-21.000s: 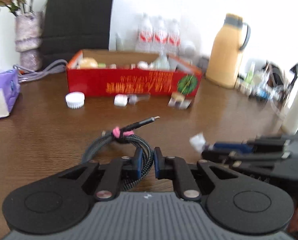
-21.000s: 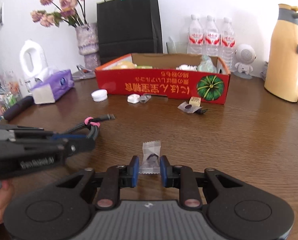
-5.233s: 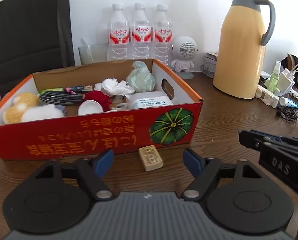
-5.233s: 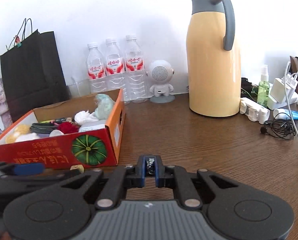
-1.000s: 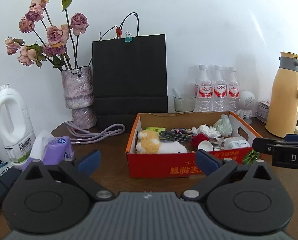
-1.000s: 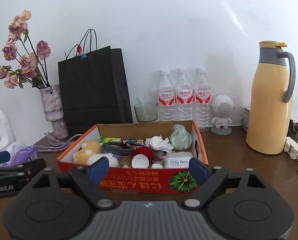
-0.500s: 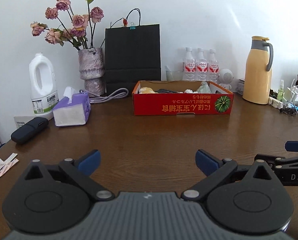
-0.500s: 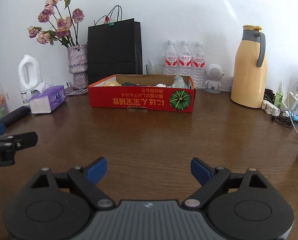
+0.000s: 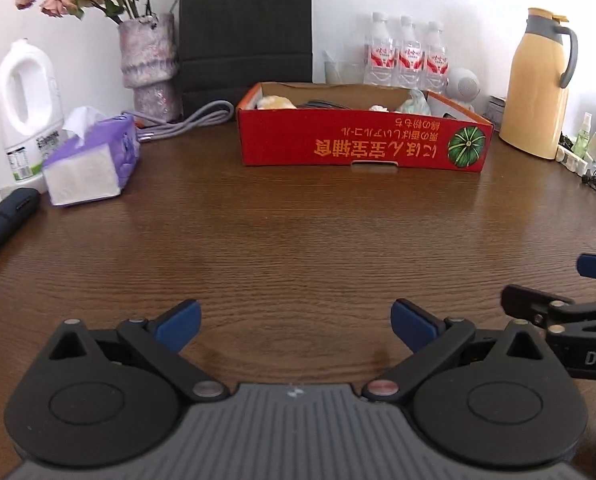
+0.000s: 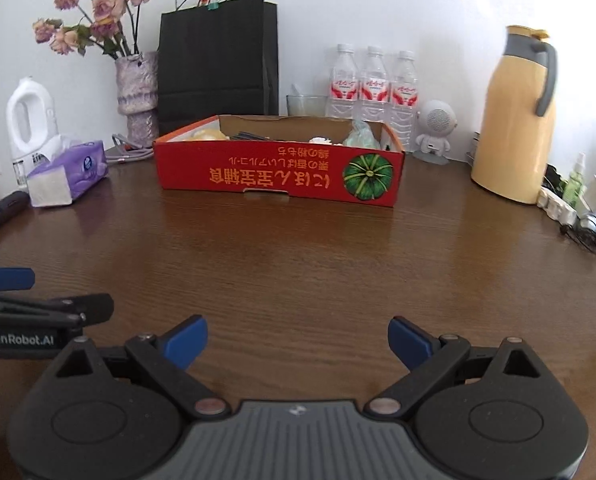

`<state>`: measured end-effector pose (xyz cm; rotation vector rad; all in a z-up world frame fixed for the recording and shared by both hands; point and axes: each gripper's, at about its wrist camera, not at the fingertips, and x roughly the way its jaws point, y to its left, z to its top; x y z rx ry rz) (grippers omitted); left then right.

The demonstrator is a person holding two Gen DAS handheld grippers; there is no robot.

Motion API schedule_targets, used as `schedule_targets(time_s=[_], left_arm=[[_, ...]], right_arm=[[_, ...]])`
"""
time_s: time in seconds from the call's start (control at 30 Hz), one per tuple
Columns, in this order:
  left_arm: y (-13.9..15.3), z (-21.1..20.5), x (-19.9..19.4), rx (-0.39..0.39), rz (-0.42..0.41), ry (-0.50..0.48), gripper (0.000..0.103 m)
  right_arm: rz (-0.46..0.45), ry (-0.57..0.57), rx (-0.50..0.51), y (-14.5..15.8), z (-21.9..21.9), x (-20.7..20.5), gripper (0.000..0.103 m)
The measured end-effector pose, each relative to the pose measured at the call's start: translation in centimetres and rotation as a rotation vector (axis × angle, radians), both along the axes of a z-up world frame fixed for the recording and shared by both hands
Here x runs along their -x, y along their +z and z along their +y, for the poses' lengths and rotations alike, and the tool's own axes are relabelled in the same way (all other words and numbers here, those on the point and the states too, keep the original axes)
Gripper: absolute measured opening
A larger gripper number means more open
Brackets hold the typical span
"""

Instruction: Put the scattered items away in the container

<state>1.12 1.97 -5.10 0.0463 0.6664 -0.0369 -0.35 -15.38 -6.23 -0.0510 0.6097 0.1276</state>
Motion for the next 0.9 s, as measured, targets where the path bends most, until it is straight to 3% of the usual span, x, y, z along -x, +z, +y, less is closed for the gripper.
schedule_targets(time_s=[0.27,0.9], left_arm=[[-0.7,-0.4,-1.7,-0.003,0.052,0.003,0.103],[-1.1,-0.8,-2.0,0.010,0.038,-0.002,0.103]], right_arm=[[0.040,-0.017,-0.010,-0.8,-0.1,-2.7,0.097],[0.095,-0.054,-0.018,-1.6,-0.9,-3.7,0.103]])
